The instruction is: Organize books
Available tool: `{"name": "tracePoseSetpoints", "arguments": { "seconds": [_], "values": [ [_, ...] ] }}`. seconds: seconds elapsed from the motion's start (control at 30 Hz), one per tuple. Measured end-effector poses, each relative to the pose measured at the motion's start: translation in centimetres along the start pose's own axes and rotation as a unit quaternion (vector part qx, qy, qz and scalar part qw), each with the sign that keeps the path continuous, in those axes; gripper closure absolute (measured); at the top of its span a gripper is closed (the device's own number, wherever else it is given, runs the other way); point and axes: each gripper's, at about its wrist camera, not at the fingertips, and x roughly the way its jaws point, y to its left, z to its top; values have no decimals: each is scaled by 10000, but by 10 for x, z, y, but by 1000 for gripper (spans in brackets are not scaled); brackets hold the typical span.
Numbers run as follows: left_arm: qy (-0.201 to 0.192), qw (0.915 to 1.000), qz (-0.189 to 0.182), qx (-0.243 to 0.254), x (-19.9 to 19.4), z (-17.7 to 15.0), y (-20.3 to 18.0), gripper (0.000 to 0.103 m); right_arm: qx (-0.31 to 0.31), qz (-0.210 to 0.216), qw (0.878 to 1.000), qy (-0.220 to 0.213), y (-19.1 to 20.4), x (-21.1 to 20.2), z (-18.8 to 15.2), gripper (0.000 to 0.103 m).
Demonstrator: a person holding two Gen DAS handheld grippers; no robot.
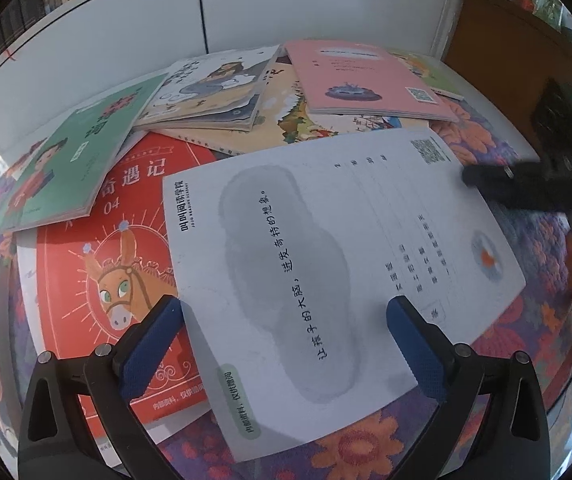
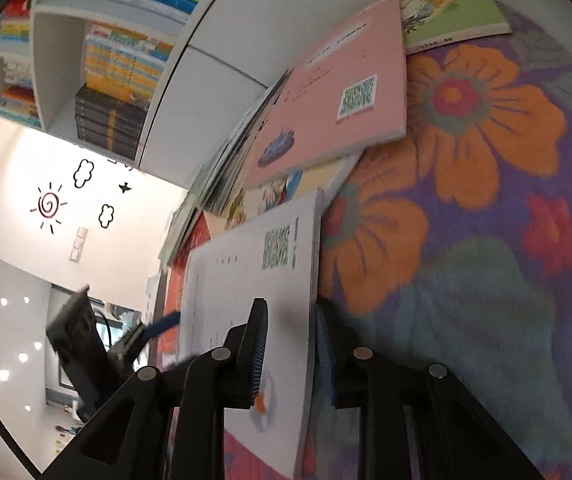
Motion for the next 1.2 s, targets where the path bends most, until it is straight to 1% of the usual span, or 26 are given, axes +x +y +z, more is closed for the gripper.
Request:
{"name": "tracePoseSetpoints", "arguments": {
  "seconds": [0.1, 0.17, 0.2, 0.23, 0.27, 0.3, 0.37, 0.43, 0.5, 0.53, 0.57, 0.63, 0.67, 0.73, 0.8, 0.83, 0.9, 0.93, 0.97, 1.0, 1.03, 1.07, 1.1, 1.13, 1.17, 1.2],
  "values": [
    [-23, 10000, 21, 6, 0, 0, 0, 2, 207, 171, 9996, 57, -9, 6, 15, 80],
    [-34, 10000, 56, -2, 1, -1, 0, 0, 166, 307, 9994, 45, -6, 4, 18, 80],
    [-39, 10000, 8, -59, 0, 0, 3, 0, 90, 514, 9986, -18, -1, -1, 16, 80],
    [-37, 9999, -63, -99, 0, 1, 5, 0, 38, 896, 9959, -95, 3, -10, 14, 80],
    [-33, 9997, -184, -160, -1, 2, 9, 0, -51, 1501, 9886, -123, 11, -18, 11, 80],
    [-29, 9995, -251, -194, -2, 2, 11, 0, -248, 1853, 9823, -76, 21, -25, 7, 80],
    [-50, 9992, -320, -214, -2, 3, 12, 0, -722, 1429, 9871, 24, 43, -28, 2, 81],
    [-54, 9994, -302, -186, -2, 2, 11, 0, -689, 1162, 9906, 218, 50, -14, 0, 81],
    [-16, 9991, -353, -217, -3, 2, 13, 0, -560, 880, 9939, 362, 50, 6, -1, 97],
    [4, 9989, -386, -279, -4, 2, 16, 1, -542, 781, 9950, 318, 49, 11, -2, 97],
    [34, 9983, -453, -372, -5, 3, 20, 3, -424, 758, 9960, 220, 48, 11, -2, 97],
    [89, 9953, -738, -619, -12, 5, 30, 7, -241, 865, 9959, 65, 50, 6, -1, 98],
    [58, 9945, -782, -700, -17, 6, 35, 8, -229, 873, 9959, -75, 56, -1, 1, 99],
    [-138, 9959, -505, -731, -34, 8, 43, 8, -278, 808, 9958, -331, 75, -17, 8, 99],
    [-296, 9963, -165, -789, -53, 9, 53, 9, -450, 650, 9945, -689, 96, -45, 14, 99],
    [-368, 9957, -124, -840, -61, 9, 58, 9, -579, 516, 9927, -919, 108, -64, 17, 99],
    [-569, 9935, -137, -978, -79, 9, 69, 9, -1095, 37, 9827, -1490, 144, -98, 16, 98],
    [-637, 9926, -137, -1026, -85, 9, 73, 9, -1501, -283, 9722, -1774, 164, -112, 9, 98],
    [-698, 9917, -120, -1077, -90, 10, 77, 9, -2034, -611, 9569, -1979, 191, -116, -3, 96],
    [-737, 9910, -94, -1112, -94, 10, 81, 9, -2467, -872, 9432, -2045, 207, -116, -13, 95],
    [-754, 9908, -64, -1125, -97, 10, 85, 9, -2947, -1244, 9243, -2080, 223, -110, -27, 95],
    [-761, 9905, -38, -1146, -99, 10, 88, 9, -3439, -1716, 9003, -2041, 232, -96, -43, 95],
    [-778, 9897, -16, -1202, -101, 10, 92, 9, -3803, -2053, 8819, -1881, 237, -79, -57, 94],
    [-786, 9889, 3, -1262, -103, 10, 96, 9, -4085, -2290, 8693, -1579, 237, -57, -73, 94],
    [-782, 9880, 2, -1335, -103, 10, 100, 9, -4237, -2434, 8645, -1178, 232, -30, -90, 93],
    [-785, 9872, -23, -1385, -105, 10, 103, 9, -4271, -2444, 8661, -875, 224, -12, -104, 93]
  ]
}}
